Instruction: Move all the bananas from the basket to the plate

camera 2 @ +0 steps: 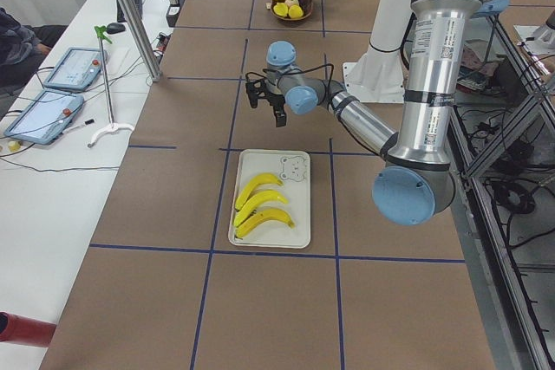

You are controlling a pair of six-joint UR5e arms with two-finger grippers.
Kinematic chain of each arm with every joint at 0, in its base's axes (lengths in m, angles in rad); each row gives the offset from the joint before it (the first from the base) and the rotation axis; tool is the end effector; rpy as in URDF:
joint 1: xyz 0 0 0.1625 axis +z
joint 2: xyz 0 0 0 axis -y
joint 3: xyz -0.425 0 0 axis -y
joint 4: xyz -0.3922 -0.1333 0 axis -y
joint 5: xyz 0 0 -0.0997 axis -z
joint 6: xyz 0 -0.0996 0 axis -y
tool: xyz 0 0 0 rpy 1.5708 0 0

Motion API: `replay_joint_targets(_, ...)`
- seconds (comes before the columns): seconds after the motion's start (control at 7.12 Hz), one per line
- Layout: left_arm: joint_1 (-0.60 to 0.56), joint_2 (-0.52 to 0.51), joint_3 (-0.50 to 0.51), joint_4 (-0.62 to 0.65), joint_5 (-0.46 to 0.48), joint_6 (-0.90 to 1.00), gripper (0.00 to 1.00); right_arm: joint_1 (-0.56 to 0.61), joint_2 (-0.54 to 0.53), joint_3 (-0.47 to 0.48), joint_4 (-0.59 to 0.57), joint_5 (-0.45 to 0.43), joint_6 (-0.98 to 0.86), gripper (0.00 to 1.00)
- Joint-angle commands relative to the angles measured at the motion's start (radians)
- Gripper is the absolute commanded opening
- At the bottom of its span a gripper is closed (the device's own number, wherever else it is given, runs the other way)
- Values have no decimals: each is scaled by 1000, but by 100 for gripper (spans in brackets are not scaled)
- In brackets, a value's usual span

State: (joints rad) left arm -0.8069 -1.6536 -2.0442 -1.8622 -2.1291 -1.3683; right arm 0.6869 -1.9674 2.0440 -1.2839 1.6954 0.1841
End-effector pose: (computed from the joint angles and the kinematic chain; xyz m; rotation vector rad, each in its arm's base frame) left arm 0.2860 -0.4150 0.3601 -0.0600 0.9776 -0.3192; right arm -0.1980 -0.3187 0.5814 0.2552 -0.2972 -0.7137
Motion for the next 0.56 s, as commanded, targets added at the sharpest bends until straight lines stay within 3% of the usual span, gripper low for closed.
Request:
replay_joint_targets(0.0,0,-2,-1,0,0,-14,100,13,-4,13,-2,4,0,0)
replay_joint_targets(0.28,0,-2,-1,0,-2,-15,100,31,-7,60,-3,41,-2,0)
replay_joint_targets(0.42,0,-2,-2,0,-2,-15,100,77,2,76,-2,111,-2,1)
